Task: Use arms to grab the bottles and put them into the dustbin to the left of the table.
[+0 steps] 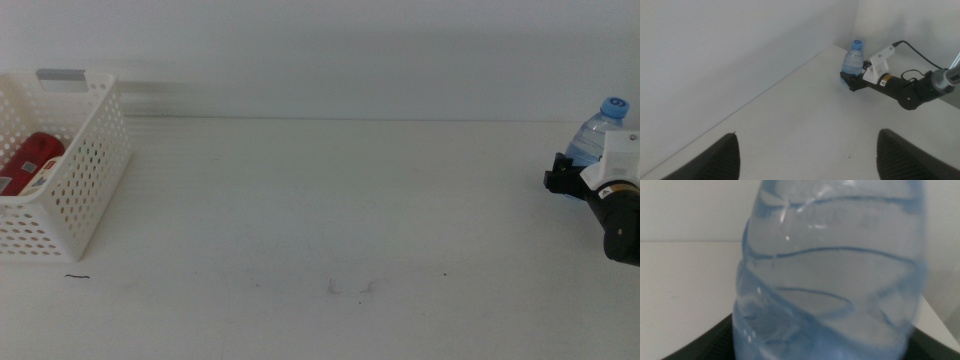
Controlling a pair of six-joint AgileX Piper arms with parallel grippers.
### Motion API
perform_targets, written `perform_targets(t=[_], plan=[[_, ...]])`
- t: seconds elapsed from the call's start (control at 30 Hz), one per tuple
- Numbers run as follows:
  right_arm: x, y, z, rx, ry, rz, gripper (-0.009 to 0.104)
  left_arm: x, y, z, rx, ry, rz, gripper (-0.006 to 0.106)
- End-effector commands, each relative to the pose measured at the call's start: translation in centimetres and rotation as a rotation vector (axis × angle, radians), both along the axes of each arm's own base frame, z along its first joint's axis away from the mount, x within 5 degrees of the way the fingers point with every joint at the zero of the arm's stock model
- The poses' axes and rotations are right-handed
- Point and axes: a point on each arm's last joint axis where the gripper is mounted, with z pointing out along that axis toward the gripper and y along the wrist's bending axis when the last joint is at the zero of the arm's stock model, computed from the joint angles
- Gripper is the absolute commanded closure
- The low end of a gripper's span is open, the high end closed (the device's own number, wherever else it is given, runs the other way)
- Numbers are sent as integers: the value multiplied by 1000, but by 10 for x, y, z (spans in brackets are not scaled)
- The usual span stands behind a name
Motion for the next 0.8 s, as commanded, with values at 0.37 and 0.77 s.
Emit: perform_targets(t=[0.37, 0.77], plan=[[12, 87, 42, -71, -21, 383, 97, -2, 0, 3, -12, -13, 3, 7], [-24, 269, 13, 0, -46, 813, 97, -1, 1, 2, 4, -16, 14, 7]])
